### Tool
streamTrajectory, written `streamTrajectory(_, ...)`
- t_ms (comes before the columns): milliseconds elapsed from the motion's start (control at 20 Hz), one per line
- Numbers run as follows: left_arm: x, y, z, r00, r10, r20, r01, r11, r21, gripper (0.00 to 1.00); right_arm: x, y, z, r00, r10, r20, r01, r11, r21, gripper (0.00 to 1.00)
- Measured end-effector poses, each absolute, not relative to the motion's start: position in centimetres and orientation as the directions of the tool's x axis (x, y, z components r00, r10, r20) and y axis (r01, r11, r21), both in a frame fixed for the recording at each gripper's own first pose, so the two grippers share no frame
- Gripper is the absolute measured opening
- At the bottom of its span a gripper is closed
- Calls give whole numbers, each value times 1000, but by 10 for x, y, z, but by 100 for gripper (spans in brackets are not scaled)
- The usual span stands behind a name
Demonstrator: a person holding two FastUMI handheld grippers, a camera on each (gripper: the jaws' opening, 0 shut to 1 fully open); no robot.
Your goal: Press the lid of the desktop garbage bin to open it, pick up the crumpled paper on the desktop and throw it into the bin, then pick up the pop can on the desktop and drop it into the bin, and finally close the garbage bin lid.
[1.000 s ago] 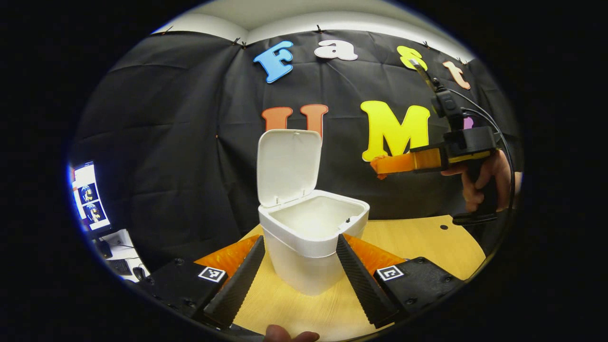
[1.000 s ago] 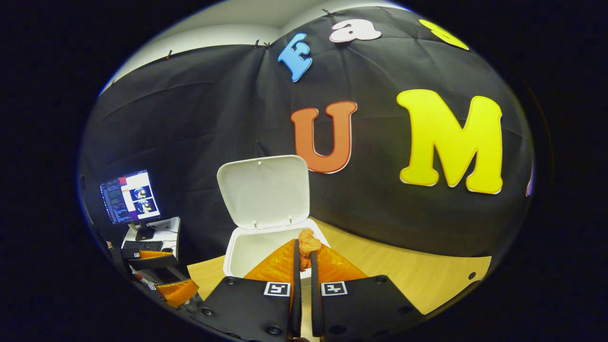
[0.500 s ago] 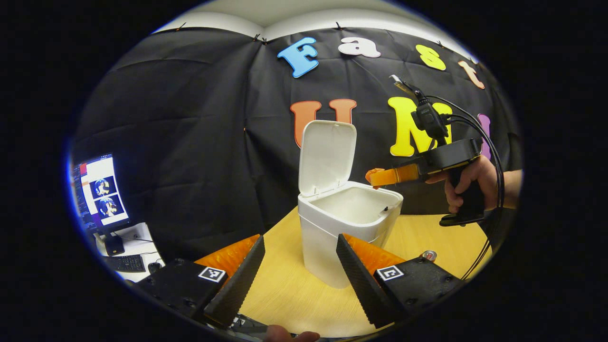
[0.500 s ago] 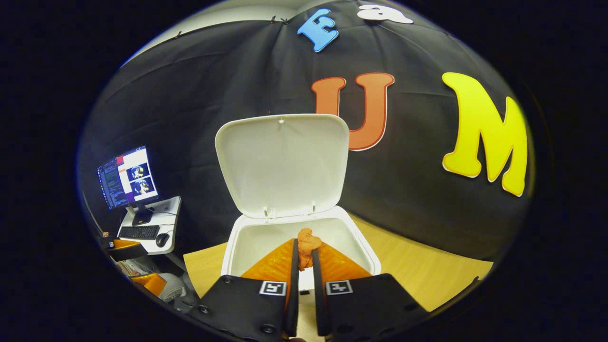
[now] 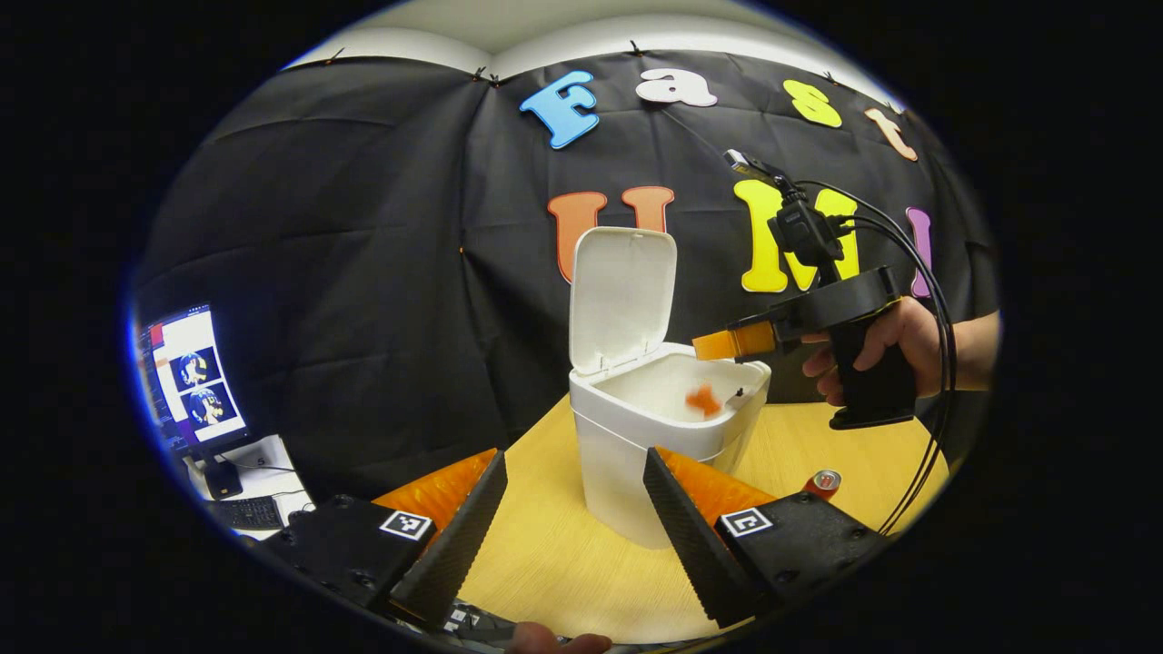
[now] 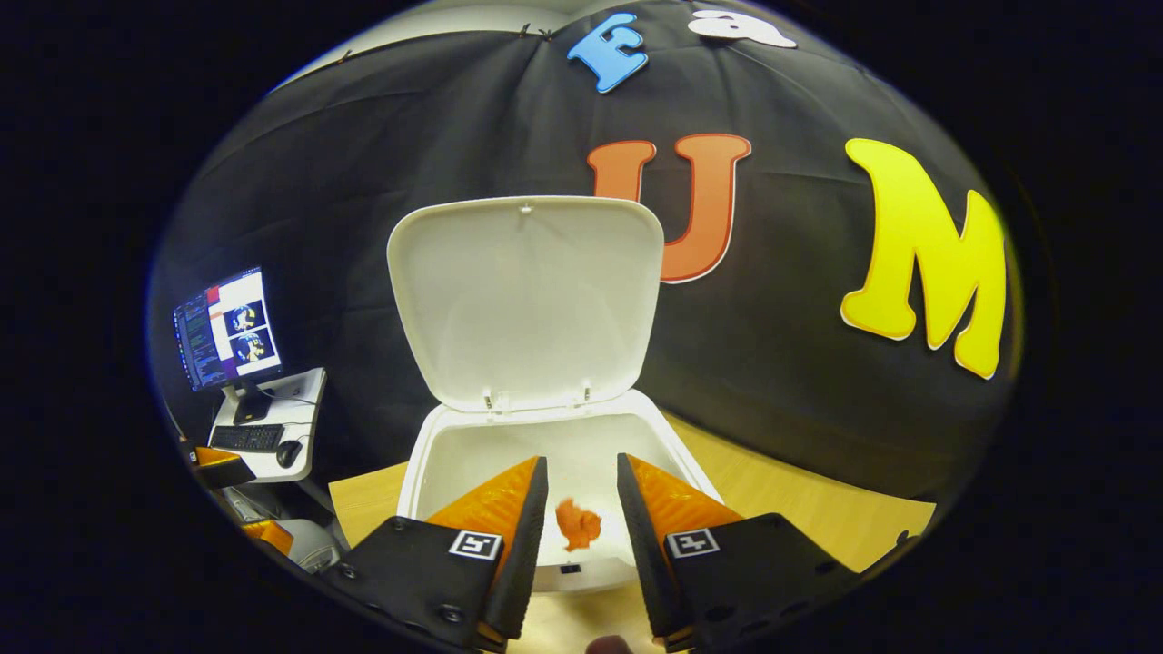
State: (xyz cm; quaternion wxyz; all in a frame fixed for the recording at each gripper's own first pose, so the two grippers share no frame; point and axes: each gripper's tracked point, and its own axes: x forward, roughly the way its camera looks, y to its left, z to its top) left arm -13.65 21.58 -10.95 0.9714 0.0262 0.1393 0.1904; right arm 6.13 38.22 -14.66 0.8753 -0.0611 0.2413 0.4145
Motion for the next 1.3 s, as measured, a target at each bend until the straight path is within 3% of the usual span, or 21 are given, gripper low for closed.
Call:
streamTrajectory(100, -134, 214, -109, 894, 367, -257, -351, 930, 107, 99, 61, 379, -143, 545, 696, -467, -748, 655, 105, 53)
streamTrajectory(150, -132, 211, -110, 900, 352, -256, -335, 936, 108, 99, 60, 376, -139, 551, 696, -459, -742, 661, 112, 64)
streamTrajectory(550, -108, 169, -104, 948, 220, -229, -200, 974, 108, 99, 67, 309, -107, 671, 632, -387, -649, 753, 104, 86)
streamTrajectory(1050, -71, 86, -115, 973, -15, -232, 40, 994, 104, 99, 74, 160, -87, 846, 427, -318, -425, 902, 80, 88)
streamTrajectory(1300, -59, 37, -138, 955, -136, -262, 163, 983, 84, 99, 53, 95, -99, 887, 329, -325, -322, 943, 77, 88)
